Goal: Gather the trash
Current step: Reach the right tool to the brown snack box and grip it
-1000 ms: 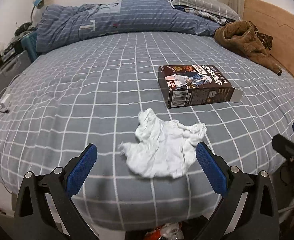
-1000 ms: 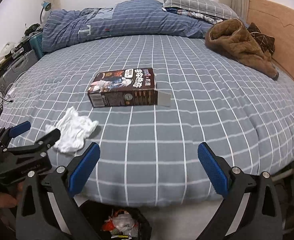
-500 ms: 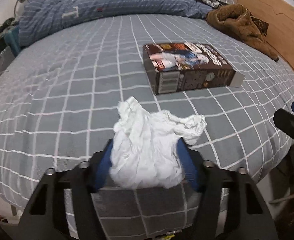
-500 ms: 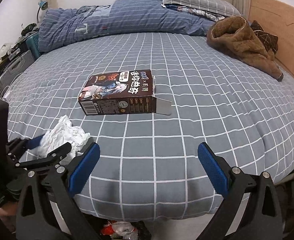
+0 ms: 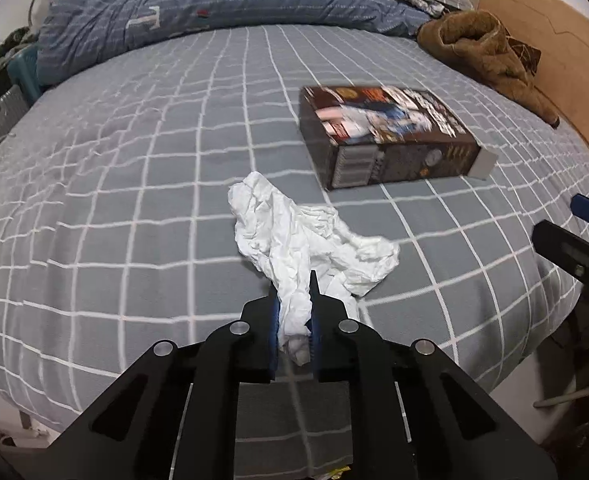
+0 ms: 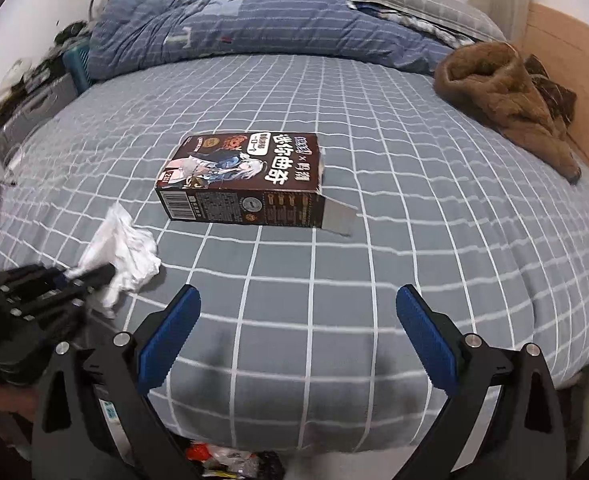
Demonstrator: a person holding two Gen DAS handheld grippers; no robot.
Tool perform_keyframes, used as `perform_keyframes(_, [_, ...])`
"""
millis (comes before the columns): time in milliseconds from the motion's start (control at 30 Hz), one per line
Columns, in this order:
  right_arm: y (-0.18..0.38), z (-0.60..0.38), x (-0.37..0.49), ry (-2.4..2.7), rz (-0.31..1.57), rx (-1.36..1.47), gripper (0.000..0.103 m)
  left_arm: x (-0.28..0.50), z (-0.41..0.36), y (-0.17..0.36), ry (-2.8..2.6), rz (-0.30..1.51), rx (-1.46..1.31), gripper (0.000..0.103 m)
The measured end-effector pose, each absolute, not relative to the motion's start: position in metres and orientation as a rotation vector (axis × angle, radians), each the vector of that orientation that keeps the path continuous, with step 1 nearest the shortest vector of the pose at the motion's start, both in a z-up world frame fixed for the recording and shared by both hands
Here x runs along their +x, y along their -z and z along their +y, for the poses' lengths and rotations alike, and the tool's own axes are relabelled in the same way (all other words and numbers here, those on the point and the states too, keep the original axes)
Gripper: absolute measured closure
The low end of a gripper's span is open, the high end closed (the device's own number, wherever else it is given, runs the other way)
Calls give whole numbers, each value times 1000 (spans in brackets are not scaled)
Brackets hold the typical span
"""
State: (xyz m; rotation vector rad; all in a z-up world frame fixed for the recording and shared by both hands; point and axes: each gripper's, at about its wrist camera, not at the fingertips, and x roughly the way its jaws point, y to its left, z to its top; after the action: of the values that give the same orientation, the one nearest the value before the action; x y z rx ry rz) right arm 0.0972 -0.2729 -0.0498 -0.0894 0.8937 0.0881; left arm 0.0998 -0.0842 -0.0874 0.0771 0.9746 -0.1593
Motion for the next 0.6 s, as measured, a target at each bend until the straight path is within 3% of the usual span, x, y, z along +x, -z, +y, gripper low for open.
perform_keyframes(367, [31,-205,189,-404,906,-695,9,115,-27,64,63,928,28,92])
perform_keyframes(600, [51,-170,231,-598,1028,-933,9,122,0,58,34,921,-6,92])
